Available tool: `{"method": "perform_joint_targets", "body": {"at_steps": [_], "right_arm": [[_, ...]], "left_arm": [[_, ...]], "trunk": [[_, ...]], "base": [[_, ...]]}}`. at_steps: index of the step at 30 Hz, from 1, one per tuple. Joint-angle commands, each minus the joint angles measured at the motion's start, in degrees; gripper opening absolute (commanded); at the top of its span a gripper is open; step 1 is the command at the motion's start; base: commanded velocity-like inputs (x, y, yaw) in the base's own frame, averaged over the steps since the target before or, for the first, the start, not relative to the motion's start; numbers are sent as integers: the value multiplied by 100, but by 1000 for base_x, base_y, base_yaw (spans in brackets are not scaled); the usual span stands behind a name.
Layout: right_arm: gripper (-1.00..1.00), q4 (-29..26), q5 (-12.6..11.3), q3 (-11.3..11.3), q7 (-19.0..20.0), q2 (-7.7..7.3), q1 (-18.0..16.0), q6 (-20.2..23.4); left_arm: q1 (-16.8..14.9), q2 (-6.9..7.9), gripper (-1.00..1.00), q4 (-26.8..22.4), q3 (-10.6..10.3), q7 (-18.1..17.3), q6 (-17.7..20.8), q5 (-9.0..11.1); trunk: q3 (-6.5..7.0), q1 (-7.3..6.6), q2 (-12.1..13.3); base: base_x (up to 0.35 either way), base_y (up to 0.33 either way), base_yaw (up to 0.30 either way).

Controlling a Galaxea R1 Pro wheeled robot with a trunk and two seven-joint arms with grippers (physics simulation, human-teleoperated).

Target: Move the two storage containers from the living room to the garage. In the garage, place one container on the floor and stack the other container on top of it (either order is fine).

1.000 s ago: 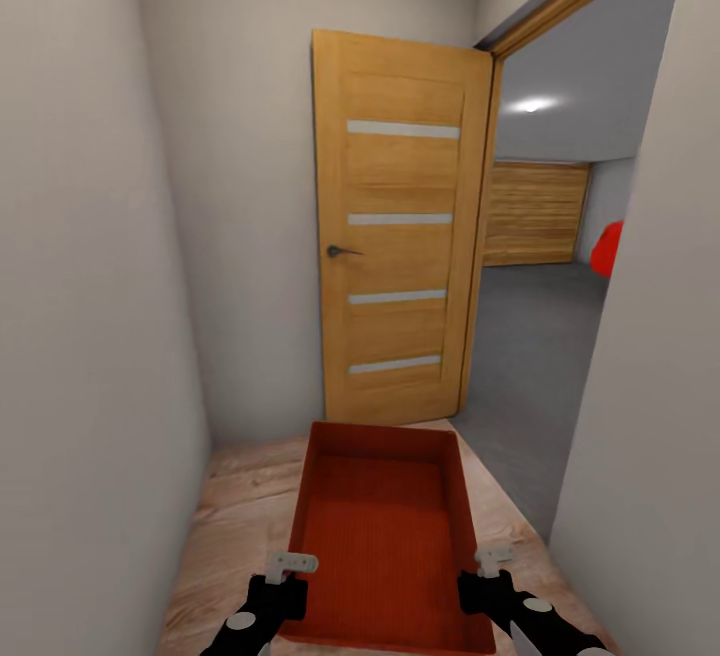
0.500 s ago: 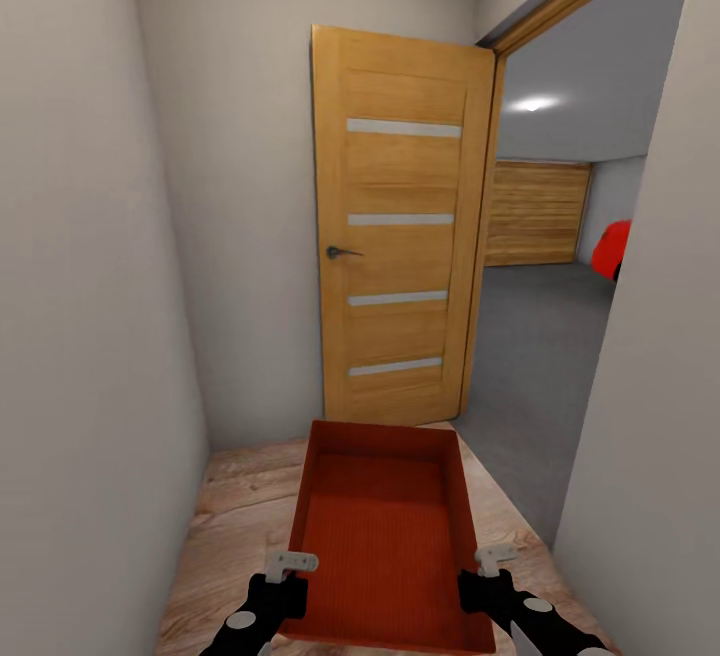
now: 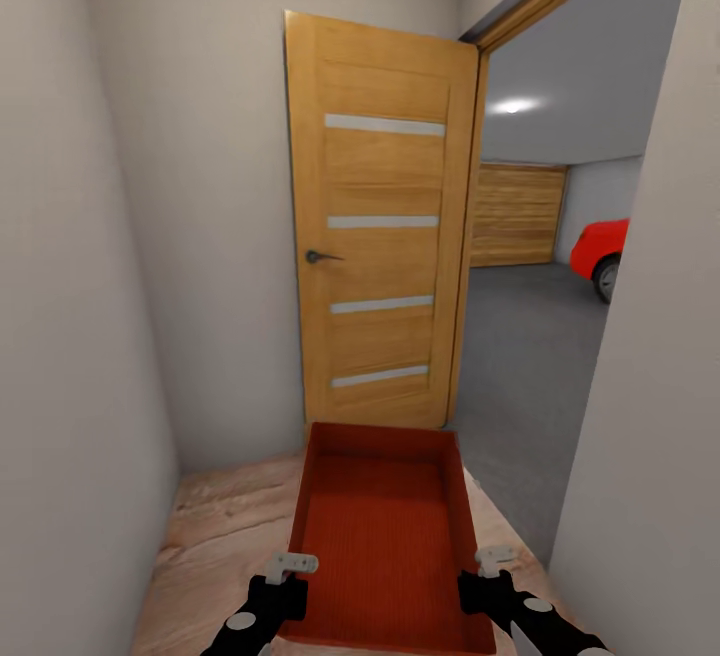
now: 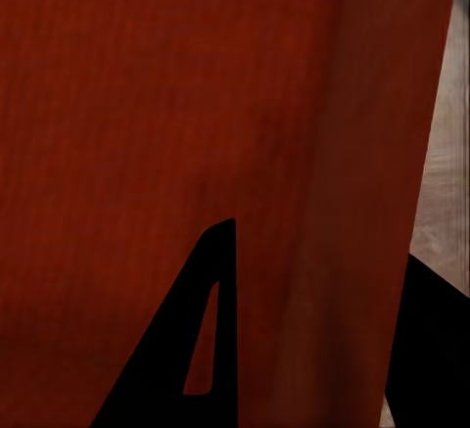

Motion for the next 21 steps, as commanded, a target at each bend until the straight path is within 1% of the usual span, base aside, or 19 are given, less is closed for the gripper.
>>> {"method": "perform_joint_targets", "body": {"at_steps": [1, 6, 8, 14, 18, 21], "right_arm": [[-100, -9, 7, 29, 2, -1, -6, -562], [-100, -9, 4, 29, 4, -2, -6, -569], [-100, -9, 5, 29, 6, -2, -6, -570], [-100, -9, 7, 29, 8, -2, -6, -570], [-100, -9, 10, 29, 5, -2, -6, -570], [-100, -9, 12, 29, 4, 3, -6, -570]], "left_arm": [[-2, 10, -100, 0, -23, 95, 27, 68], [-2, 10, -100, 1, -24, 95, 25, 66], [-2, 10, -100, -3, -28, 95, 21, 62], [-2, 10, -100, -16, -32, 95, 18, 51], [-2, 10, -100, -10, -20, 95, 18, 59], [-2, 10, -100, -9, -17, 95, 18, 65]], "trunk": [[-3, 3, -3], [21, 3, -3], [31, 3, -3], [61, 3, -3], [67, 3, -3], [68, 3, -3]], "base": [[341, 0, -254], [341, 0, -258], [229, 0, -259], [47, 0, -252], [8, 5, -74], [131, 102, -16]]}}
